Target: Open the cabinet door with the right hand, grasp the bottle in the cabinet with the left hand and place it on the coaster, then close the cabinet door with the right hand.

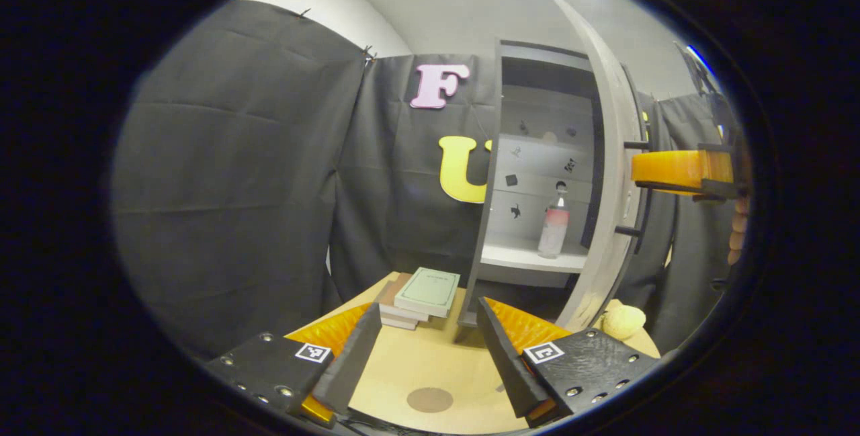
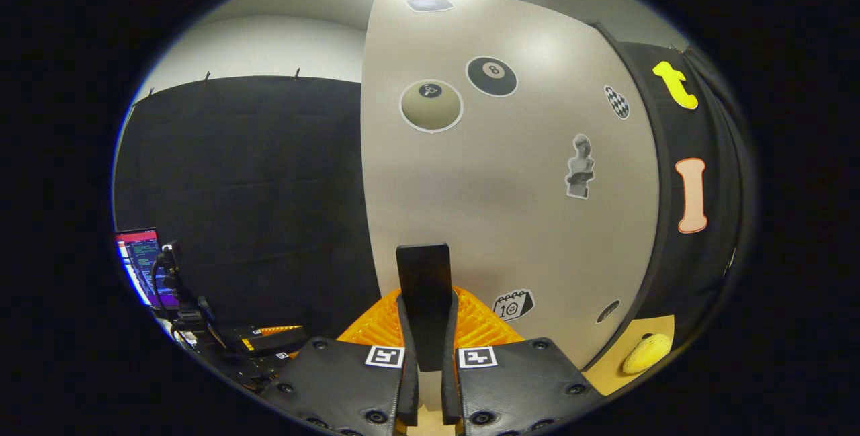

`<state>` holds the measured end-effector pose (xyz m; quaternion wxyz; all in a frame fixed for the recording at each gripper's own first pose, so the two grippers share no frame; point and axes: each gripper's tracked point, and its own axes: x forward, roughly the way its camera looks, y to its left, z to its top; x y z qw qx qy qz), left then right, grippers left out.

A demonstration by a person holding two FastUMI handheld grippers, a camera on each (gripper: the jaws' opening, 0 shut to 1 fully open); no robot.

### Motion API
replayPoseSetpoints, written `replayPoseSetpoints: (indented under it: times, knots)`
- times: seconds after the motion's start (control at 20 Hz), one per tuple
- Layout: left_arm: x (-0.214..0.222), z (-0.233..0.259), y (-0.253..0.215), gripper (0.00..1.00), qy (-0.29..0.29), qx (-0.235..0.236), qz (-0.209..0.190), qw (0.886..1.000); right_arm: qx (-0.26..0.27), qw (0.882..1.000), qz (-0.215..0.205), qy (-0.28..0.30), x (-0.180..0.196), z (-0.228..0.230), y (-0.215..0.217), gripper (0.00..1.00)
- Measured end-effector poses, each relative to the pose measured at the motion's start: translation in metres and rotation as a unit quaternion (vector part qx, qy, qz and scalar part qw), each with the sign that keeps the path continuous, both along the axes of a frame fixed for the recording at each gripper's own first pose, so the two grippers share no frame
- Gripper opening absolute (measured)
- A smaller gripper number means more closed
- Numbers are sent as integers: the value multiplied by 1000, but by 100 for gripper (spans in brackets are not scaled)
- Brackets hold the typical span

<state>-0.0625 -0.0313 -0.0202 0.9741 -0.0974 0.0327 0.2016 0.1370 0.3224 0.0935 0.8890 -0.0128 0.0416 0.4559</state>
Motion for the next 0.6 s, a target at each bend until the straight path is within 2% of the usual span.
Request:
replayPoseSetpoints:
  times: [0.3, 0.4, 0.6]
  knots:
    - [-4, 1, -46, 89, 1, -6, 0, 1000, 1, 1000, -12, 8, 1, -1, -15, 15]
    - [-6, 3, -59, 86, 0, -4, 2, 1000, 0, 1000, -19, 9, 2, 0, -21, 15]
    - [-3, 3, -89, 89, 5, 8, -15, 1000, 11, 999, -43, 6, 2, 3, -33, 15]
